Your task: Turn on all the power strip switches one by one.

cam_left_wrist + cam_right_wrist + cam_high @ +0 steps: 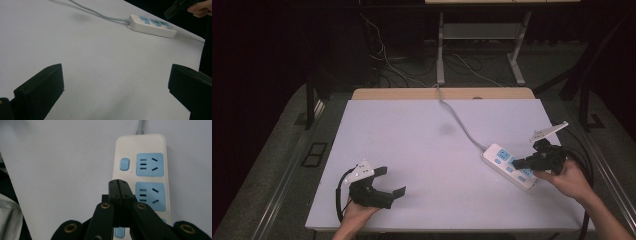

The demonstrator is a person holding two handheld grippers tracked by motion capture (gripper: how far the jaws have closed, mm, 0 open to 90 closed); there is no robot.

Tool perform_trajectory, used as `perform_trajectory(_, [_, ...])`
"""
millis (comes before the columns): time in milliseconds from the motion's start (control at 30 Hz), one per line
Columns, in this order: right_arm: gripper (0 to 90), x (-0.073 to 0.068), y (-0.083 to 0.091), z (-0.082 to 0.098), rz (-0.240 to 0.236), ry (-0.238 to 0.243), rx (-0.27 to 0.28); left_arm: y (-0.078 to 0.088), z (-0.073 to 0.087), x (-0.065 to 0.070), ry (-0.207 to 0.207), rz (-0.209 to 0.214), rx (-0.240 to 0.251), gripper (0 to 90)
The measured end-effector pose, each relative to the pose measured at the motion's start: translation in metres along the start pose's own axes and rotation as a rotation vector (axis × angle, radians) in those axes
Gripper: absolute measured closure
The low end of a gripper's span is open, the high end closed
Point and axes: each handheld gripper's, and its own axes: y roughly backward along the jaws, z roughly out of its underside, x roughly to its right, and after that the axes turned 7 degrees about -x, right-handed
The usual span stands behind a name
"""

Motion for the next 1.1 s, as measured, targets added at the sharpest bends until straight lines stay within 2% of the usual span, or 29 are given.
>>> perform_trajectory(633, [90.0, 0.010, -0.013, -0.008, -0.005, -0.004, -0.015, 0.000, 0.000, 0.000, -0.002, -0.001, 0.000, 0.0])
perform_trajectory(1100, [90.0, 0.012, -0.026, -0.010, -0.010, 0.000, -0.060, 0.001, 0.000, 0.000, -0.002, -0.002, 0.002, 0.0])
